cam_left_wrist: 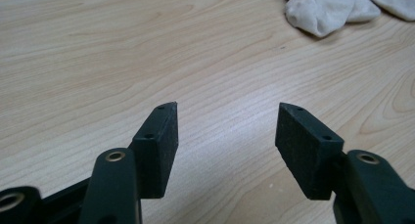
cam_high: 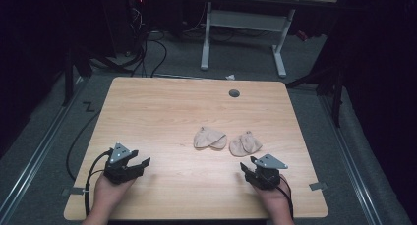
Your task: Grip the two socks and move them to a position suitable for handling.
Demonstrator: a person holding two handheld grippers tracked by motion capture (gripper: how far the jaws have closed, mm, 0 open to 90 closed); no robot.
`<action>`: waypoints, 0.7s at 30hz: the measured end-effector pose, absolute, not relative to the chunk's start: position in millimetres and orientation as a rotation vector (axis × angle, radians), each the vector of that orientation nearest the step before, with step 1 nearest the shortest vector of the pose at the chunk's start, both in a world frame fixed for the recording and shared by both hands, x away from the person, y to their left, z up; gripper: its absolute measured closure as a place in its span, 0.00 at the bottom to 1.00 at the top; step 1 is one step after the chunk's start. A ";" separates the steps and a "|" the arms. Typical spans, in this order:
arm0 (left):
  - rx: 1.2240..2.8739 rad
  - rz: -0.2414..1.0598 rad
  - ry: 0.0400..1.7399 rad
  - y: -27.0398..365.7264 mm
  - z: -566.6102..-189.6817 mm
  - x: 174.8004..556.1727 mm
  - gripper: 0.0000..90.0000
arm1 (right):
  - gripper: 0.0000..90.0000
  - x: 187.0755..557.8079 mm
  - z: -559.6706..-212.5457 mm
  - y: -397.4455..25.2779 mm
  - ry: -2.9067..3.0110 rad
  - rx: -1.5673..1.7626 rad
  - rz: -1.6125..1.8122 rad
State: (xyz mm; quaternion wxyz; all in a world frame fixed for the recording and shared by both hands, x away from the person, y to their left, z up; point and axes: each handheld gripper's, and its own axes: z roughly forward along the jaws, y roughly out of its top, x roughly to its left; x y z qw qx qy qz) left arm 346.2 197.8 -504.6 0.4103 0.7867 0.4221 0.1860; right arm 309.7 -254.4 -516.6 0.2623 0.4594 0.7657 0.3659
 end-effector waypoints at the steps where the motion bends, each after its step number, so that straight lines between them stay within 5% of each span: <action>1: 1.983 0.466 1.066 197.7 -505.6 346.0 0.46 | 0.57 310.8 -516.6 -255.3 2.068 1.247 0.996; 21: 1.965 0.428 1.046 193.4 -506.6 345.2 0.46 | 0.62 312.0 -517.2 -263.4 2.048 1.286 1.012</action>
